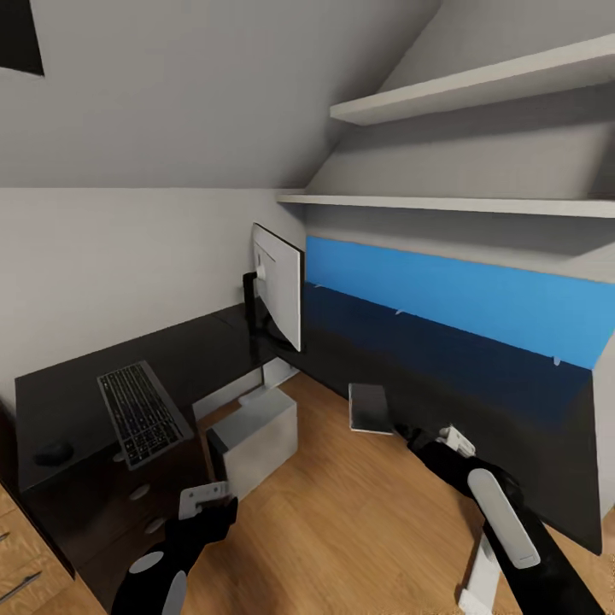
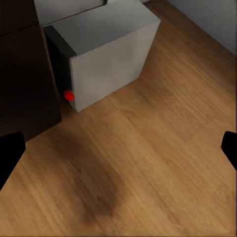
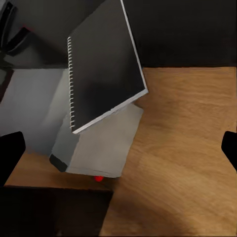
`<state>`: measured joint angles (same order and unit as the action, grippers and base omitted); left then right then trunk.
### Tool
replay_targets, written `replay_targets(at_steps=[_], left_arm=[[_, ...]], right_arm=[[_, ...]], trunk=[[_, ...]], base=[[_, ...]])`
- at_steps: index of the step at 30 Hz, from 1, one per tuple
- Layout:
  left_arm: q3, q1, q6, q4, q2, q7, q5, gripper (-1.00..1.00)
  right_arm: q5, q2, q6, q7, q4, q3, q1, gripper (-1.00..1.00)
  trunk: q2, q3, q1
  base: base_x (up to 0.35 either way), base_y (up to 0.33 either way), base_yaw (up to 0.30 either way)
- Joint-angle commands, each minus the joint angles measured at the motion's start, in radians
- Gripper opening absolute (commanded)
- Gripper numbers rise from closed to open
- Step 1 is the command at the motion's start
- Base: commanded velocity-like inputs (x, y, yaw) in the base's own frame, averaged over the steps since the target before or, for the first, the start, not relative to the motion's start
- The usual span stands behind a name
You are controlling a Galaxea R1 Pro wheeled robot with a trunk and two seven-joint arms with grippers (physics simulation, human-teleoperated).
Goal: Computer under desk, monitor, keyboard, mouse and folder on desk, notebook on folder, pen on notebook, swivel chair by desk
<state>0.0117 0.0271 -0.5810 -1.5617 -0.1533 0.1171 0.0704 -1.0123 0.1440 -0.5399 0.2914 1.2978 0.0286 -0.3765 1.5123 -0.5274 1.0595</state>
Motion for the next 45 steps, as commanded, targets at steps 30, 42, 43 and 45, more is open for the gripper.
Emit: replay_targets(at_steps=[30, 42, 43, 45], left_arm=[[0.001, 0.0, -0.002, -0.012, -0.003, 0.01, 0.008, 1.0], [0.001, 0.0, -0.002, -0.012, -0.003, 0.01, 0.006, 1.0], [0.001, 0.0, -0.002, -0.012, -0.003, 0.01, 0.006, 1.0], [0.001, 0.0, -0.002, -0.012, -0.003, 0.01, 0.006, 1.0]], right_arm=[[-0.164, -0.055, 0.137, -0.151, -0.162, 0.029, -0.001, 1.0], [-0.075, -0.195, 0.38, -0.161, -0.19, 0.037, -0.001, 1.0], [-0.076, -0.196, 0.389, -0.167, -0.191, 0.037, -0.001, 1.0], [-0.077, -0.199, 0.41, -0.185, -0.192, 0.037, 0.001, 1.0]], trunk=[[0.197, -0.089, 0.107], [0.281, -0.126, 0.153], [0.288, -0.13, 0.157], [0.302, -0.136, 0.165]], base=[[0.0, 0.0, -0.011], [0.0, 0.0, 0.0], [0.0, 0.0, 0.0], [0.0, 0.0, 0.0]])
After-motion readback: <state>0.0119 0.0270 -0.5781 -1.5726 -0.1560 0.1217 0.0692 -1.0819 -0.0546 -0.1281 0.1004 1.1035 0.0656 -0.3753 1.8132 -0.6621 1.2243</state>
